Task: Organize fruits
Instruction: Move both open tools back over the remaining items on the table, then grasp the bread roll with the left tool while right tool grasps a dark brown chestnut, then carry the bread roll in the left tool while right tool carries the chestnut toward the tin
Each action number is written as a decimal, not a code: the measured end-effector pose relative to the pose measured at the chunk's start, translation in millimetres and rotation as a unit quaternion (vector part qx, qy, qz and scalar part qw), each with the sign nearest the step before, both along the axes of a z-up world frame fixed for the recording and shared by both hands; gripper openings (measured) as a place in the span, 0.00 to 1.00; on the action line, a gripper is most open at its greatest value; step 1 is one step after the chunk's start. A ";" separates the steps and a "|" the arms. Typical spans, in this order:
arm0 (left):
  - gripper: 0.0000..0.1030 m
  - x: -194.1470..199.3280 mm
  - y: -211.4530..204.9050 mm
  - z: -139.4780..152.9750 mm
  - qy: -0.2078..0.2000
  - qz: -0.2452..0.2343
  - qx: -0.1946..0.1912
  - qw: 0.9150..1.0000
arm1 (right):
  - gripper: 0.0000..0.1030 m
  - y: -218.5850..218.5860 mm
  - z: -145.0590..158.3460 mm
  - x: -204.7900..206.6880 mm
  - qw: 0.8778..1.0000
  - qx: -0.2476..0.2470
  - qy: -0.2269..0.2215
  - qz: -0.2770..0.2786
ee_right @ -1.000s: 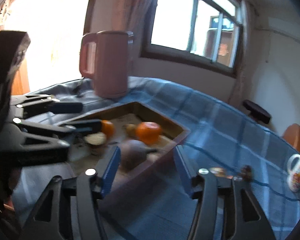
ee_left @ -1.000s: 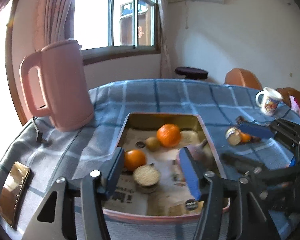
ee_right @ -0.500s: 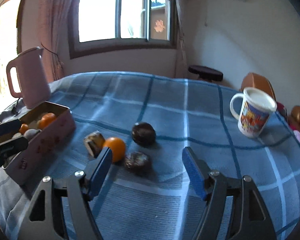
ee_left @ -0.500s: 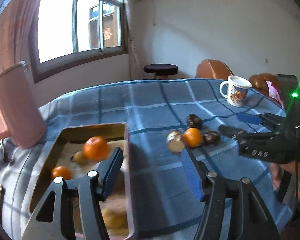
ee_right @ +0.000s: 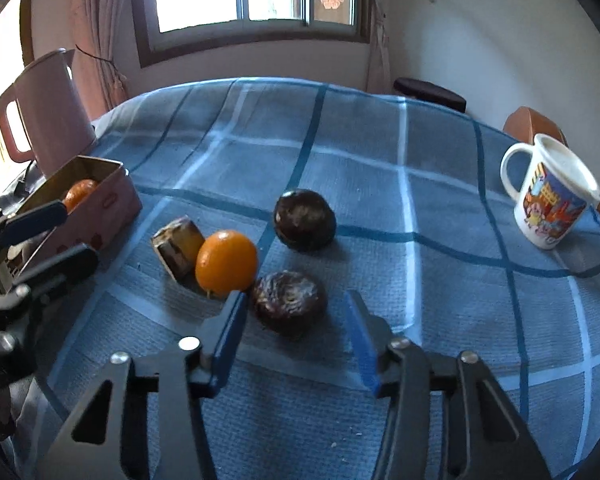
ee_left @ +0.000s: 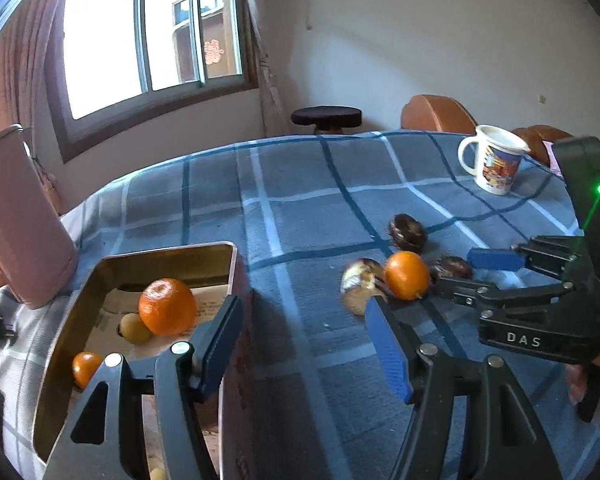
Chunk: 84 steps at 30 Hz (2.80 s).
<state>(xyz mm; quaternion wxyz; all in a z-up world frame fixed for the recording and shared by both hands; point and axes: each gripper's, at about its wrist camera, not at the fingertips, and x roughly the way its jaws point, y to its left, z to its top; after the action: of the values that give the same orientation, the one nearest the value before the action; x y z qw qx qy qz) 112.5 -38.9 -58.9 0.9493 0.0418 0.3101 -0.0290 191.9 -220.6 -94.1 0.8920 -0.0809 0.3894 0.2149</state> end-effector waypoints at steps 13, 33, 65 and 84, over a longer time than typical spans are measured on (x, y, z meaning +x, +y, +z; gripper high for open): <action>0.63 14.6 -26.0 2.7 0.019 -0.041 -0.007 0.999 | 0.41 -5.3 6.8 -2.2 1.000 0.009 -0.020 -0.017; 0.47 53.0 -40.0 -19.0 0.075 -0.057 -0.003 0.996 | 0.41 -9.3 15.0 -5.6 0.998 0.010 -0.045 -0.034; 0.34 39.0 -27.0 -11.5 0.039 -0.051 -0.040 0.997 | 0.41 -10.1 27.2 -23.7 0.995 0.025 -0.100 -0.018; 0.34 24.2 -25.7 -2.9 -0.006 -0.041 -0.033 0.999 | 0.41 -13.8 34.2 -34.8 0.991 0.045 -0.127 -0.007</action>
<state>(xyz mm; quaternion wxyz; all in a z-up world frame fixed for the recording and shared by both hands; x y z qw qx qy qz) 136.8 -64.6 -61.8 0.9499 0.0233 0.3017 -0.0782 157.1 -234.4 -60.0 0.9384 -0.0648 0.2630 0.2144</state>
